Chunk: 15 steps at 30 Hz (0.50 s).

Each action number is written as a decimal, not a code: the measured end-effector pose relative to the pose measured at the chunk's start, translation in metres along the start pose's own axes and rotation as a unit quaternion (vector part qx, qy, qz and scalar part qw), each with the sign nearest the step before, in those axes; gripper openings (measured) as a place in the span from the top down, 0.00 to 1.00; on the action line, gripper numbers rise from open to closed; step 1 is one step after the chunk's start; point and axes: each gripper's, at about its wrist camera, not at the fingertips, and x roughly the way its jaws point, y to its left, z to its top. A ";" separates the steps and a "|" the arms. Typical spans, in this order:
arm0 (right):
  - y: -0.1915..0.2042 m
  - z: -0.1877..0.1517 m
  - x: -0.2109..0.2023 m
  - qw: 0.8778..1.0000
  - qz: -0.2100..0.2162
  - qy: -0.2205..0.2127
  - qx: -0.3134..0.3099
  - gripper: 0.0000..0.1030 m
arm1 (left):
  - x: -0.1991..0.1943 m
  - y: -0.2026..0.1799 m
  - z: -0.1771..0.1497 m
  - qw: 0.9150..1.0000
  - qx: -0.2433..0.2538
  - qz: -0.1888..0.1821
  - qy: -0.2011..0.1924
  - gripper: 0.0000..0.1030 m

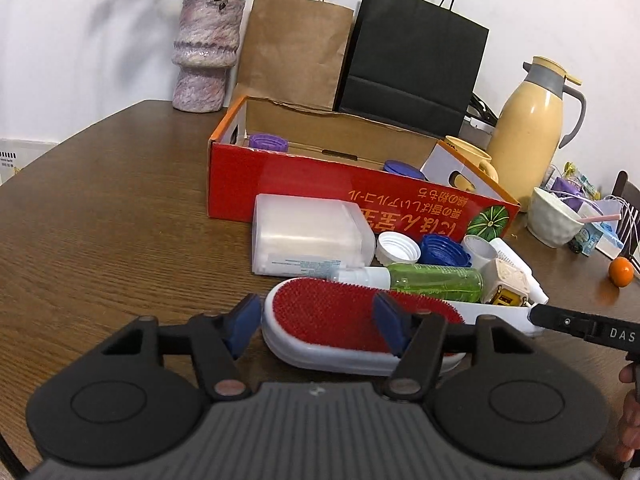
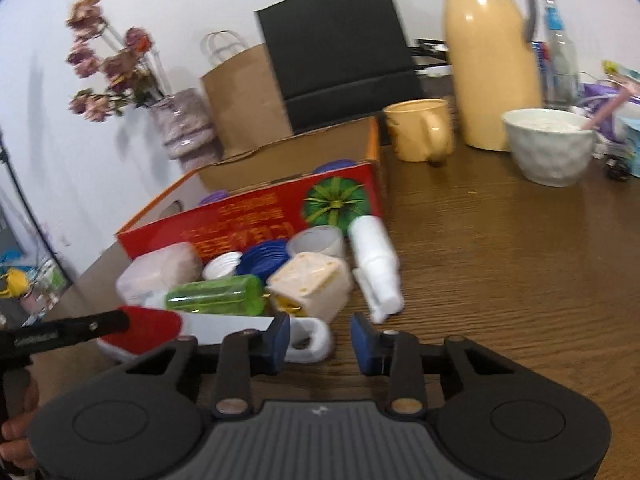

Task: Organize rigid objects
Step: 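Grasp the red-and-white lint brush with the left tool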

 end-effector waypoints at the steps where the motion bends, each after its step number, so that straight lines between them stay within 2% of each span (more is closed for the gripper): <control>1: -0.002 -0.001 0.002 1.000 0.003 0.003 0.007 0.72 | -0.001 -0.001 -0.001 1.000 0.004 0.000 -0.002 0.39; 3: -0.002 -0.001 0.002 1.000 0.005 0.007 0.009 0.73 | -0.002 -0.005 -0.001 1.000 0.011 0.004 -0.003 0.40; 6: 0.001 -0.002 0.007 1.000 0.009 0.012 0.001 0.86 | -0.007 -0.009 -0.002 1.000 0.018 0.008 -0.010 0.43; 10: 0.002 -0.002 0.003 1.000 0.007 0.016 0.014 0.87 | -0.020 -0.010 -0.006 1.000 0.004 0.017 -0.007 0.51; 13: 0.009 -0.007 -0.019 1.000 0.011 0.000 0.002 0.87 | -0.039 -0.009 -0.015 1.000 -0.015 0.014 -0.005 0.53; 15: 0.014 -0.012 -0.039 1.000 0.015 -0.014 -0.004 0.87 | -0.064 -0.011 -0.023 0.999 -0.023 0.009 -0.022 0.55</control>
